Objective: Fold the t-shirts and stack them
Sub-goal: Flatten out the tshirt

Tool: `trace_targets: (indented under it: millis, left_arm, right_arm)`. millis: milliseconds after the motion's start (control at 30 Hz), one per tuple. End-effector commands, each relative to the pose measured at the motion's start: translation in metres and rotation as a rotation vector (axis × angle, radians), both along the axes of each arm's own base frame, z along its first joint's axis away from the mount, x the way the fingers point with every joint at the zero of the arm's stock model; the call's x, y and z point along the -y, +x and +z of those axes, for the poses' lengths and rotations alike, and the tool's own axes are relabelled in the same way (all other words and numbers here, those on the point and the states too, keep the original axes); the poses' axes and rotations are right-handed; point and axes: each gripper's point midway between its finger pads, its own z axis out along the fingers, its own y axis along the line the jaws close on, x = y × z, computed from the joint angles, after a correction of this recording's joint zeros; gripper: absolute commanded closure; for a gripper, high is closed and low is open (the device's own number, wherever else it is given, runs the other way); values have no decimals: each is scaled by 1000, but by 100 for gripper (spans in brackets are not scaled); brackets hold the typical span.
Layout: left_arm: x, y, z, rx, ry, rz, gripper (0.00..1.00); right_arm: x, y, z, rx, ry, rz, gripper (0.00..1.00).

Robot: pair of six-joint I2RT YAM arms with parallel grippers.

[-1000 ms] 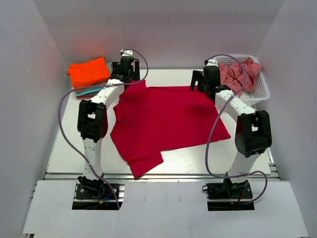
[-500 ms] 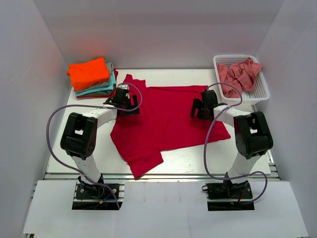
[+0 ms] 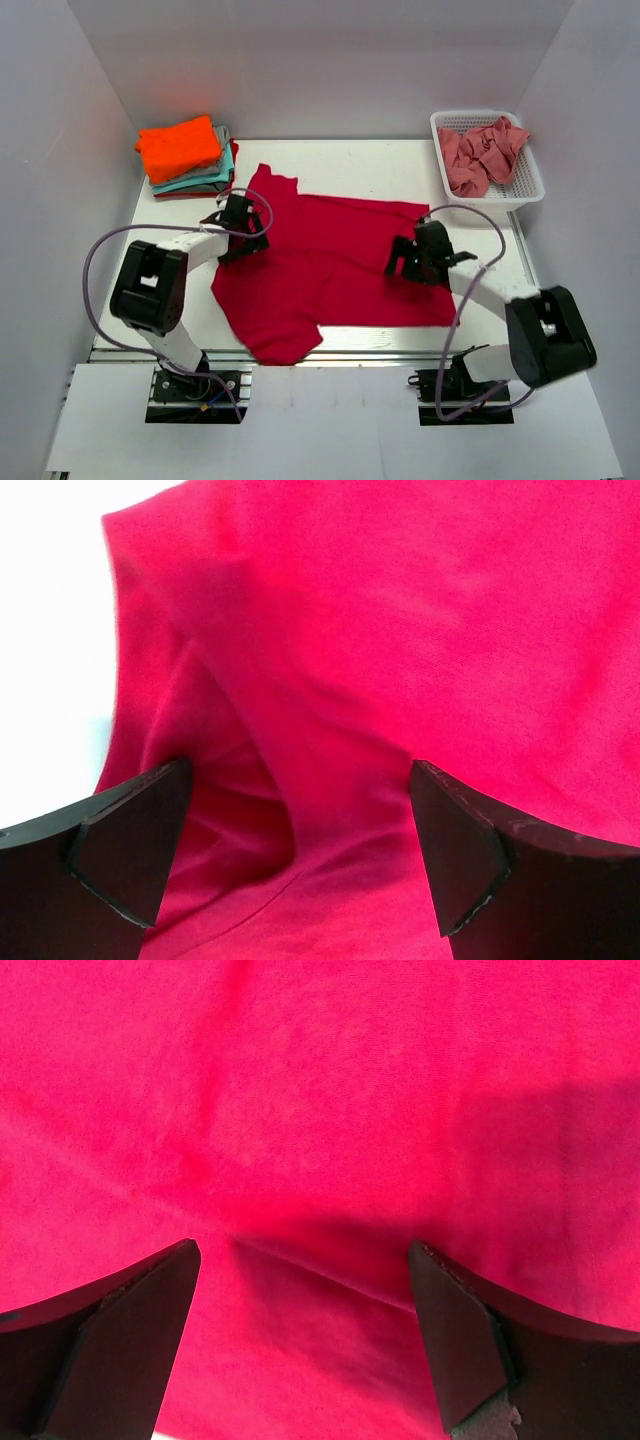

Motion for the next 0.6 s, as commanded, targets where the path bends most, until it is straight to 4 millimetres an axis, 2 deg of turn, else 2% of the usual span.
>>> trace_targets:
  millis: [0,33,67,100,133,167,233,300,333,400,433,467,500,533,567]
  left_arm:
    - [-44,-59,-3,-152,147,154,0]
    - [-51,-64,3,-150,166,201,0]
    - [-60,-70,15,-129,198,219,0]
    - [-59,-68,24,-99,197,217,0]
    - [-61,-67,31,-75,201,213,0]
    - [-59,-61,39,-39,194,202,0]
    - [-42,-38,57,62,141,118,0]
    - [-27,-11,79,162,87,66,0]
    - [-18,0,84,179,70,20,0]
    - [-7,17,92,218,45,-22,0]
    - [2,25,98,234,20,-56,0]
    - [9,33,97,242,8,-95,0]
    - [9,33,91,226,19,-104,0]
    - [17,39,93,239,-5,-134,0]
    - [19,39,88,224,-5,-150,0]
  right_arm:
    - [-12,-67,-9,-182,63,88,10]
    - [-14,-81,-8,-218,60,116,10]
    - [-19,-85,-4,-211,61,153,10]
    - [-23,-82,10,-165,73,171,10]
    - [-24,-85,13,-162,61,193,10]
    - [-28,-78,25,-119,65,203,10]
    - [-26,-55,43,-11,16,222,10]
    - [-21,-21,68,110,-42,180,10]
    - [-12,-5,68,142,-108,129,10]
    - [-10,22,90,213,-133,72,10]
    - [3,34,79,202,-230,19,10]
    - [9,49,85,213,-282,-14,14]
    - [7,54,93,228,-275,-17,14]
    - [18,60,81,202,-361,-35,16]
    - [30,67,77,168,-445,-68,20]
